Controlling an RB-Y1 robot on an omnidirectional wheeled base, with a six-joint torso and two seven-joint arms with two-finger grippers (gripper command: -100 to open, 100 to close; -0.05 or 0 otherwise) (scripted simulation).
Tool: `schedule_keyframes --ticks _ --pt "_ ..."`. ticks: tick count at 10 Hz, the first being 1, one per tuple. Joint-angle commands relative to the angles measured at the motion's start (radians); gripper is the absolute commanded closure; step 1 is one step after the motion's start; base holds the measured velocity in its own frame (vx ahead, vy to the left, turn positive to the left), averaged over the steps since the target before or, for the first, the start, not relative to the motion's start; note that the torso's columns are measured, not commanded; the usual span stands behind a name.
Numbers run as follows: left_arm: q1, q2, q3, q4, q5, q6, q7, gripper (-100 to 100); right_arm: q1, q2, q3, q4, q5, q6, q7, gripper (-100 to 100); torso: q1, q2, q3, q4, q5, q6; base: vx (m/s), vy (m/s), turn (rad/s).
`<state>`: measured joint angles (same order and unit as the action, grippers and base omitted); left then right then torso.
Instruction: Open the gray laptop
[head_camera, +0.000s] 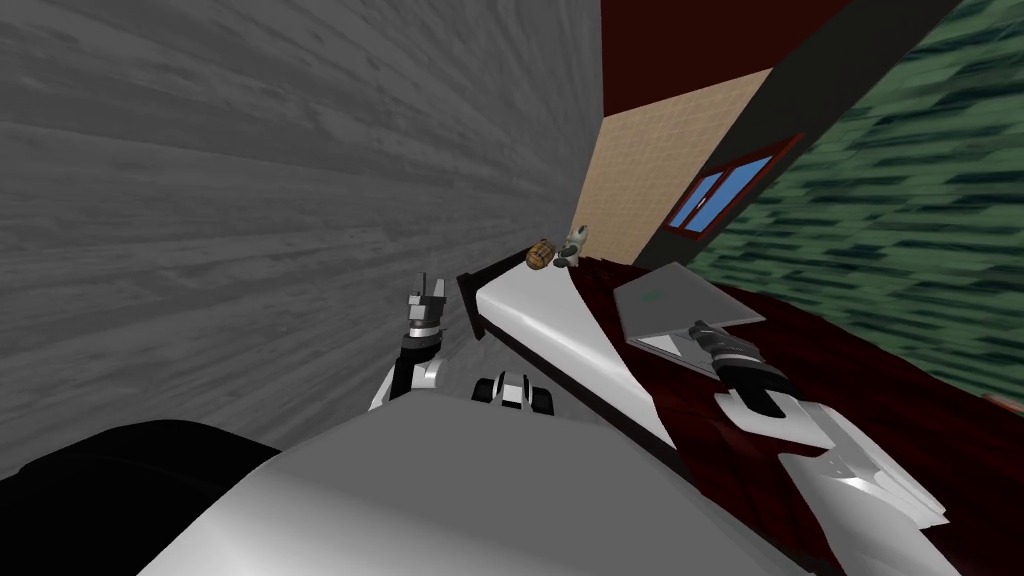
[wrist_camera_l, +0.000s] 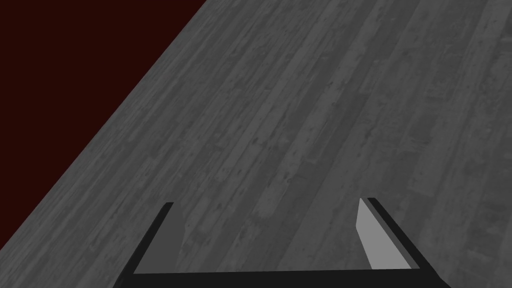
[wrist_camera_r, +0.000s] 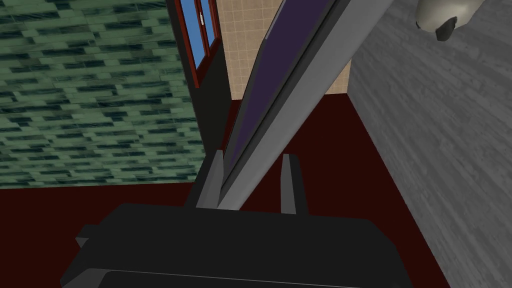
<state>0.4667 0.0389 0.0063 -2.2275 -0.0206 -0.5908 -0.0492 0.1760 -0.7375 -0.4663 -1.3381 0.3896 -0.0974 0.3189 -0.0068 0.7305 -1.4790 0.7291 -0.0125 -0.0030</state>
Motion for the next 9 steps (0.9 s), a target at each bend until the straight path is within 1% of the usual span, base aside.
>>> schedule_keyframes --ticks 1,2,4,5,6,7,8,9 --pt "0.0 0.0 0.0 0.0 0.0 0.0 0.0 0 -0.016 0.06 0.01 0.042 -0.008 -0.039 0.001 100 0.0 -0.001 -0.001 0.0 0.0 -0.002 -0.006 -0.049 -0.036" --pt "0.0 0.0 0.0 0.0 0.0 0.0 0.0 0 -0.016 0.061 0.01 0.042 -0.008 -0.039 0.001 100 -0.001 -0.003 -0.002 -0.002 -0.002 -0.002 -0.012 -0.04 -0.021" --pt "0.0 0.0 0.0 0.0 0.0 0.0 0.0 0 -0.038 0.111 0.008 0.076 -0.024 -0.077 -0.006 100 0.0 -0.004 -0.002 -0.002 -0.001 -0.003 -0.004 -0.064 -0.042" --pt "0.0 0.0 0.0 0.0 0.0 0.0 0.0 0 -0.038 0.114 0.008 0.076 -0.024 -0.077 -0.006 100 -0.002 -0.004 -0.002 -0.002 -0.002 -0.003 -0.008 -0.056 -0.027" --pt "0.0 0.0 0.0 0.0 0.0 0.0 0.0 0 -0.049 0.14 0.007 0.094 -0.032 -0.096 -0.009 100 0.0 -0.004 -0.002 -0.002 -0.002 -0.004 -0.019 -0.053 -0.048" --pt "0.0 0.0 0.0 0.0 0.0 0.0 0.0 0 -0.049 0.14 0.007 0.094 -0.032 -0.096 -0.009 100 0.0 -0.005 -0.003 -0.002 -0.002 -0.006 -0.014 -0.042 -0.013" --pt "0.0 0.0 0.0 0.0 0.0 0.0 0.0 0 -0.06 0.167 0.006 0.111 -0.041 -0.115 -0.012 100 0.002 -0.006 -0.004 -0.002 -0.001 -0.006 -0.01 -0.054 -0.04" --pt "0.0 0.0 0.0 0.0 0.0 0.0 0.0 0 -0.06 0.167 0.006 0.111 -0.041 -0.115 -0.012 100 0.003 -0.006 -0.004 -0.002 0.0 -0.007 -0.001 -0.046 -0.003"
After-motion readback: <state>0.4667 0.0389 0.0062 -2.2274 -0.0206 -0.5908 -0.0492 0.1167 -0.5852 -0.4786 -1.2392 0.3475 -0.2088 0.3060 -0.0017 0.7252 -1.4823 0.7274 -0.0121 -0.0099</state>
